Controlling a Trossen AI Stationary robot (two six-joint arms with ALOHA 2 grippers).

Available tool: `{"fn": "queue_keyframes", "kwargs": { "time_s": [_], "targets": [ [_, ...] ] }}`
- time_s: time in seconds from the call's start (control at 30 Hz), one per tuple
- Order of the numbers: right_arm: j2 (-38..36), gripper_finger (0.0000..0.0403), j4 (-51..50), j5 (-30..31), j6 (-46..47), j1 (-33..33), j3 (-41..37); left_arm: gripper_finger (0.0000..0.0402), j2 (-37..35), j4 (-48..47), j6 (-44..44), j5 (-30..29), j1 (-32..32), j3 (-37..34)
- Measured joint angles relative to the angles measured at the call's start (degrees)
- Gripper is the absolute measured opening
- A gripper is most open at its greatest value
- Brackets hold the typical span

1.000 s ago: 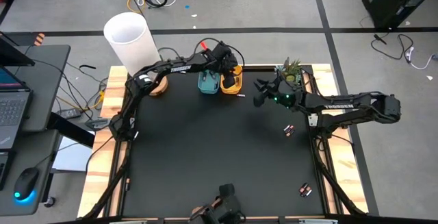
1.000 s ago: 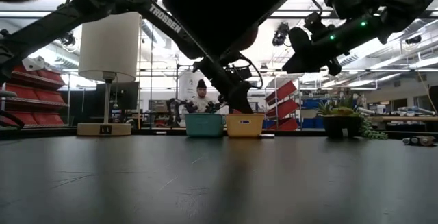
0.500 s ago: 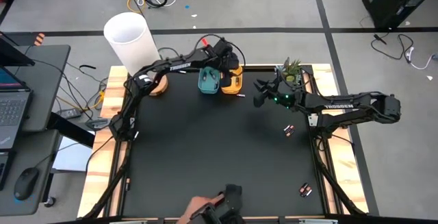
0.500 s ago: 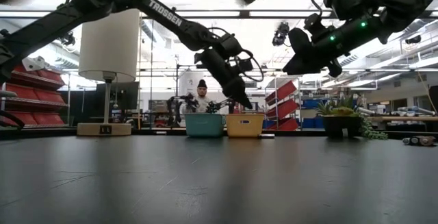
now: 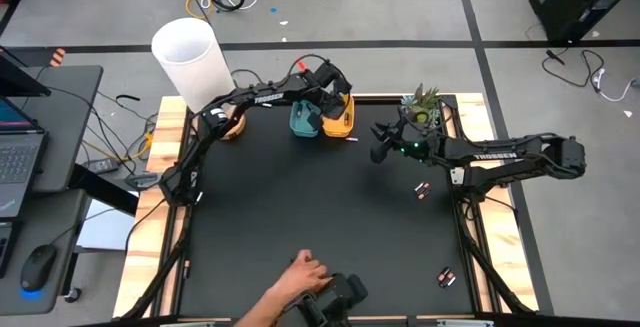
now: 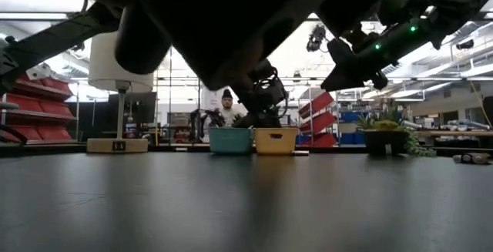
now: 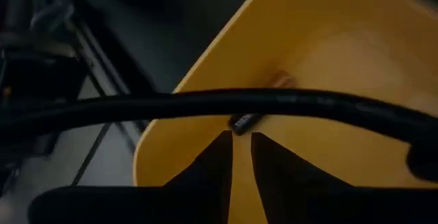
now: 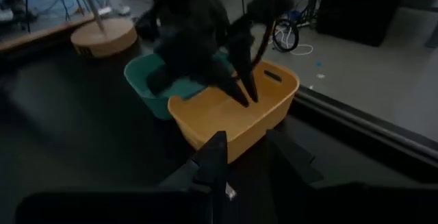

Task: Sort batteries
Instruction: Put the gold black battery into the blue bin

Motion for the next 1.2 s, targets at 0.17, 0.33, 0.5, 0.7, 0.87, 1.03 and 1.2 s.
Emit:
{"fn": "queue_keyframes", "kwargs": {
  "time_s": [0.17,0.33,0.5,0.7,0.87,1.03,1.2],
  "targets": [
    [0.02,0.0087,-0.85,-0.04,-0.46,0.06,0.00,0.0068,0.35,-0.90,4.90,0.70,0.00,0.22],
    [0.02,0.0087,-0.79,-0.04,-0.87,0.06,0.00,0.0060,0.42,-0.93,7.00,-0.94,-0.48,0.18],
    [0.02,0.0087,-0.76,-0.04,-0.89,0.00,0.00,0.0035,0.39,-3.14,3.72,-7.10,-0.66,0.18],
    [0.02,0.0087,-0.70,-0.04,-0.89,-0.16,0.00,0.0008,0.33,-12.42,2.24,-14.77,-0.31,0.18],
    [0.02,0.0087,-0.68,-0.02,-0.87,-0.70,0.00,0.0013,0.32,-17.89,0.43,-16.65,-0.29,0.18],
    [0.02,0.0087,-0.69,-0.02,-0.88,-0.68,0.00,0.0014,0.22,-19.15,-2.31,-18.51,-0.31,0.20],
    [0.02,0.0087,-0.69,-0.02,-0.87,-0.68,0.00,0.0014,0.22,-17.61,-2.08,-18.61,-0.29,0.18]
  ]
}}
